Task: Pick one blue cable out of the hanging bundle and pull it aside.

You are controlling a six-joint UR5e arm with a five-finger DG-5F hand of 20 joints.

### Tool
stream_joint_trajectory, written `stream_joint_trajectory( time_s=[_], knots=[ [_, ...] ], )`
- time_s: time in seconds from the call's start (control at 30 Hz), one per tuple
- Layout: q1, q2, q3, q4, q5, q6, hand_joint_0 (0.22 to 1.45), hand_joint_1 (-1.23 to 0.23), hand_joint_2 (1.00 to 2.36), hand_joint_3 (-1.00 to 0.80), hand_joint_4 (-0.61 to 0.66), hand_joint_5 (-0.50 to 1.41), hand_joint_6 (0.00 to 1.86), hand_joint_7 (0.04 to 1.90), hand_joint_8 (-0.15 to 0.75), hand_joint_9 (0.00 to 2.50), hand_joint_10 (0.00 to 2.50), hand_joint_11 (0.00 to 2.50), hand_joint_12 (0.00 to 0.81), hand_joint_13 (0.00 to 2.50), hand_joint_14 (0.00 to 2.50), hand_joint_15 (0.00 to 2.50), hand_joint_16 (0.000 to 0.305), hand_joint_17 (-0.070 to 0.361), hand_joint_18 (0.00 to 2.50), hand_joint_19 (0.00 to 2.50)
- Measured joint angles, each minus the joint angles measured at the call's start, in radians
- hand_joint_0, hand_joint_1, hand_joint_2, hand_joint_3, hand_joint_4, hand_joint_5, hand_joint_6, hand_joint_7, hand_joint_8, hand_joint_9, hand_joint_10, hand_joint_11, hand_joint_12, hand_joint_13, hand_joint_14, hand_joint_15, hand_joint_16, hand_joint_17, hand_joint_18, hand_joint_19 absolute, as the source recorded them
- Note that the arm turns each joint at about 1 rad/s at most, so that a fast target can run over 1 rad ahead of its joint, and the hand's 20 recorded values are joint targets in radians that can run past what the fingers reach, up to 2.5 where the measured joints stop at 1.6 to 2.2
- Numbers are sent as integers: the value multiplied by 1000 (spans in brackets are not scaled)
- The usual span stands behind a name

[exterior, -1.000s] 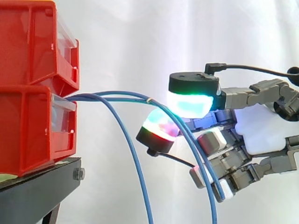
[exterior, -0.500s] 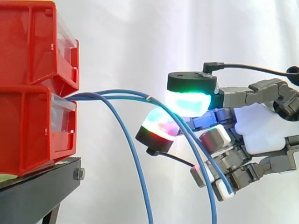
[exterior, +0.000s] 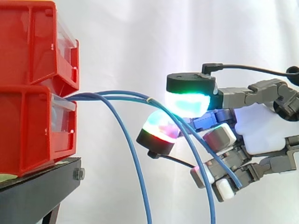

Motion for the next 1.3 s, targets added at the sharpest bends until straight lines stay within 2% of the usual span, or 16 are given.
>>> stream_joint_trajectory(
  time_s=[0.2,0.47,0.6,0.73,0.8,0.93,1.17,1.3],
  knots=[
    [0,0,-1,-1,1,0,516,-474,1006,-408,14,-118,891,968,310,1394,24,777,369,1043,23,646,54,122,871,726],
    [0,0,-1,-2,0,0,484,-497,1000,-500,34,-115,888,972,324,1403,24,771,383,1063,21,642,58,129,908,718],
    [1,0,-1,-3,-1,0,471,-560,1000,-500,45,-117,890,964,325,1400,23,785,388,1067,22,649,59,132,921,720],
    [2,0,-1,-3,-1,1,495,-763,1000,-500,41,-128,904,937,315,1364,23,834,373,1054,23,657,55,123,913,725],
    [3,0,-1,-3,-2,1,527,-815,1000,-500,30,-131,906,944,296,1344,25,837,361,1036,24,663,52,117,892,721],
    [3,0,-1,-3,-2,1,598,-808,1000,-500,-9,-132,912,940,277,1330,24,850,343,1024,23,667,48,108,866,726],
    [3,0,-1,-3,-2,2,598,-792,1017,-283,-99,-116,924,965,251,1354,25,835,332,1026,23,668,47,105,871,731],
    [3,0,-1,-3,-1,1,574,-784,1020,-203,-101,-101,922,992,252,1368,23,799,335,1025,25,658,47,107,867,738]
  ],
)
